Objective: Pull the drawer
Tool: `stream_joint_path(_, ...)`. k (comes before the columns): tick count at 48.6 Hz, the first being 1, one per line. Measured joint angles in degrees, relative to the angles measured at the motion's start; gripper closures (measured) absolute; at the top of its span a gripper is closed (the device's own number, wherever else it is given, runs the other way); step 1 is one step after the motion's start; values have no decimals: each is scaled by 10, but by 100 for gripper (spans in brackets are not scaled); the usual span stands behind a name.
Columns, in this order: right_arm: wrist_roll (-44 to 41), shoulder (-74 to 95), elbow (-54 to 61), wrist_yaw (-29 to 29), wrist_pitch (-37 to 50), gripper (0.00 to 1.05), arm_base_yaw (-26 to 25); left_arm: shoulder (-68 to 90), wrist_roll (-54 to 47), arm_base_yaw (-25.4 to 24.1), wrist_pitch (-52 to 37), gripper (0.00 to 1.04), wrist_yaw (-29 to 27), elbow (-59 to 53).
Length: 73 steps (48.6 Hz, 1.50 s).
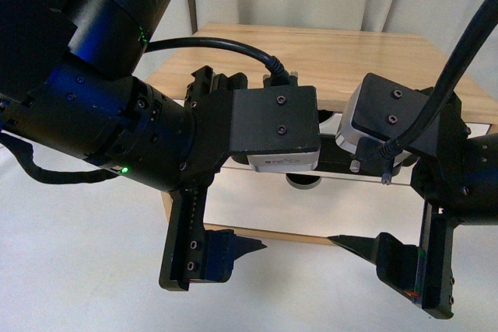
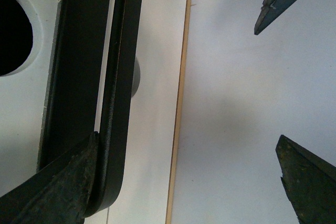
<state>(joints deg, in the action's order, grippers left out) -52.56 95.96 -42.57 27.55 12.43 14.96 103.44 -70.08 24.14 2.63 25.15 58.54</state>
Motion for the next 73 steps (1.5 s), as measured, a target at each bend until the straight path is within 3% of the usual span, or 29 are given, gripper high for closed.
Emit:
stream_joint_path(49, -63, -5, 1, 36, -52, 9, -10, -8, -19, 1, 34, 6, 8, -9)
stream_joint_path(73, -104, -102, 95, 69, -83, 9, 3, -90, -76, 0, 54, 6, 33, -109)
